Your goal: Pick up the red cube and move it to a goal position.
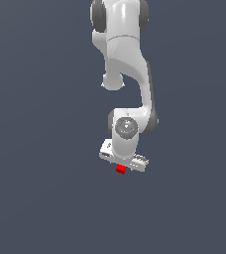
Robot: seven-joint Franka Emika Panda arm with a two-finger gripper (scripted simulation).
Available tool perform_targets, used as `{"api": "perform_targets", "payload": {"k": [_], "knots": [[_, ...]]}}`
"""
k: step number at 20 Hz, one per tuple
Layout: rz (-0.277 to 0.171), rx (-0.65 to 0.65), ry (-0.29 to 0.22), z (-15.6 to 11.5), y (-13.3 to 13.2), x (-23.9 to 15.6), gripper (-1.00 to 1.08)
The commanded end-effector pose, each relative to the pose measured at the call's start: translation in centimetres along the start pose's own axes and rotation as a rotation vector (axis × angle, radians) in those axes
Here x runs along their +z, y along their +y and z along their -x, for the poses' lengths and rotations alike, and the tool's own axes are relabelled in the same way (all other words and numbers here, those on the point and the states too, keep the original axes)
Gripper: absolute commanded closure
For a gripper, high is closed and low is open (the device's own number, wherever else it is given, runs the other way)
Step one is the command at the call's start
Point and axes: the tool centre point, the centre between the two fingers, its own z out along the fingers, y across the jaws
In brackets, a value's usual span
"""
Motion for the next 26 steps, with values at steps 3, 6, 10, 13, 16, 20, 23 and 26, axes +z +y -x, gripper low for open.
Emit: {"api": "perform_targets", "payload": {"k": [3,6,10,13,16,20,23,26], "knots": [[0.0,0.022,0.004,-0.65,-0.34,0.69,-0.92],[0.0,0.026,0.005,-0.8,-0.42,0.86,-0.92],[0.0,0.026,0.005,-0.81,-0.44,0.87,1.08],[0.0,0.026,0.005,-0.81,-0.44,0.87,1.08],[0.0,0.026,0.005,-0.81,-0.44,0.87,1.08],[0.0,0.026,0.005,-0.76,-0.42,0.79,1.08],[0.0,0.026,0.005,-0.57,-0.31,0.52,1.08],[0.0,0.026,0.005,-0.22,-0.09,0.01,1.08]]}}
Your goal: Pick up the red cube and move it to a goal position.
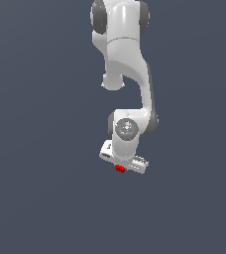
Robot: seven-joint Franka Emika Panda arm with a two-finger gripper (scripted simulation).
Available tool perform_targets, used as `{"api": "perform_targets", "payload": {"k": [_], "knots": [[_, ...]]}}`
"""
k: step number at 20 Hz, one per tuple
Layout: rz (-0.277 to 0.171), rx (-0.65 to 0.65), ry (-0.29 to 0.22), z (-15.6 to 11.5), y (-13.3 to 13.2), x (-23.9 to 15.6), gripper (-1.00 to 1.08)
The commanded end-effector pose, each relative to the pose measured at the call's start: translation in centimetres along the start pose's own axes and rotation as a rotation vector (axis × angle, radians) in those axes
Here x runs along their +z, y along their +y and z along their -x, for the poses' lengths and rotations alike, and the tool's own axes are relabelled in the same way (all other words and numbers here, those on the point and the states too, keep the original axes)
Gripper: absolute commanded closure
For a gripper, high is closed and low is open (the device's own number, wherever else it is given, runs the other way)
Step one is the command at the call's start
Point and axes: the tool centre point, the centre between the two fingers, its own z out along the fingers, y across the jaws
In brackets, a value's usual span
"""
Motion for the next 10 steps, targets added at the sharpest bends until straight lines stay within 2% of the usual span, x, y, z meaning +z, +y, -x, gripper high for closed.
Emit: {"api": "perform_targets", "payload": {"k": [1,10], "knots": [[-0.001,0.0,0.001,0.3,0.2,-0.6,1.08],[-0.001,0.0,0.001,2.6,1.8,-4.1,1.08]]}}
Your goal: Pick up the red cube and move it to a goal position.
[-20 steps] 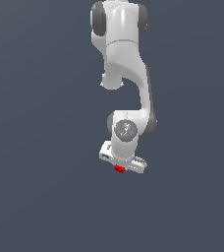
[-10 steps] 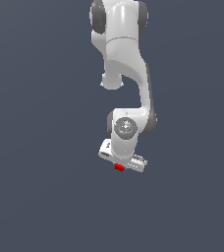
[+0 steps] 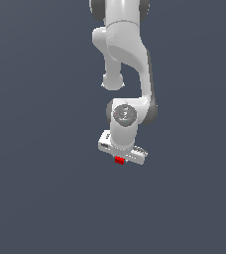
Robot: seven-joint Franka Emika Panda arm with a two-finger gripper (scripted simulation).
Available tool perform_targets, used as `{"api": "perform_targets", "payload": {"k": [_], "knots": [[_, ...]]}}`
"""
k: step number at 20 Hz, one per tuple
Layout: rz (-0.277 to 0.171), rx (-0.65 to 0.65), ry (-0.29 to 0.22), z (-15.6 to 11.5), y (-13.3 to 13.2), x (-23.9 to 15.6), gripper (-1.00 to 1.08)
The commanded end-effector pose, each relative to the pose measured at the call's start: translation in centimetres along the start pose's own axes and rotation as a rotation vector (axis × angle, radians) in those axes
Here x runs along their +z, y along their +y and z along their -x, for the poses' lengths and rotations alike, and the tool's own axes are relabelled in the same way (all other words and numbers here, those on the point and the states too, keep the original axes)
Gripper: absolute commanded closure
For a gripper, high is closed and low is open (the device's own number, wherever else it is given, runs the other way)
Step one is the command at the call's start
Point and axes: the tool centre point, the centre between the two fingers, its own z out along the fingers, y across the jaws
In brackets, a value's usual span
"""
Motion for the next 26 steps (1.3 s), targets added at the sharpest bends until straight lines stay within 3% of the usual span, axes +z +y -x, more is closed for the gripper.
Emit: {"api": "perform_targets", "payload": {"k": [1,15,26], "knots": [[-0.001,0.0,0.001,0.8,0.6,-1.4,1.08],[-0.001,0.0,0.001,6.7,4.5,-10.5,1.08],[-0.001,0.001,0.001,9.1,6.1,-14.6,1.08]]}}
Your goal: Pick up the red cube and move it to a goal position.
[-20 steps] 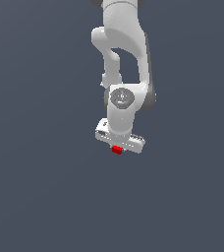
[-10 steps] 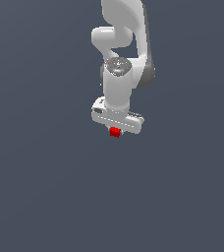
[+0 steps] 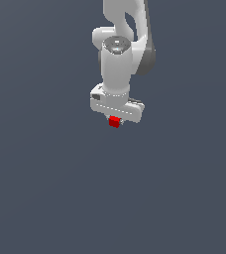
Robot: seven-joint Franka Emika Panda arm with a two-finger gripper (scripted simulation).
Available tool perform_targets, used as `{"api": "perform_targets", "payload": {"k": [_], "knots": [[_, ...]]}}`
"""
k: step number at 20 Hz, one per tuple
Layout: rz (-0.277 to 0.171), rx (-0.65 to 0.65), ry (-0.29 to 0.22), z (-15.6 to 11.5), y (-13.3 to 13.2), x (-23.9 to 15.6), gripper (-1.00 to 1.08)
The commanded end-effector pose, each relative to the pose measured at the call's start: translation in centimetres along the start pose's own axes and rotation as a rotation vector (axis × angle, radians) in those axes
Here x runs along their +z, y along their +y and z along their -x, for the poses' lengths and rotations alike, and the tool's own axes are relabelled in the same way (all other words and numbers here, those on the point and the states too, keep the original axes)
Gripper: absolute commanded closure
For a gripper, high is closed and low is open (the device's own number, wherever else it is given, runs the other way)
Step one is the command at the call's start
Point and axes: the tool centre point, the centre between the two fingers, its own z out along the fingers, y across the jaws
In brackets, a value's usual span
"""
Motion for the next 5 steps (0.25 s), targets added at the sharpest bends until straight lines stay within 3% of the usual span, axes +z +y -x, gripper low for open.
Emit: {"api": "perform_targets", "payload": {"k": [1,5], "knots": [[0.0,0.0,0.0,0.3,0.21,-0.56,1.08],[0.001,0.0,0.0,0.42,0.3,-0.88,1.08]]}}
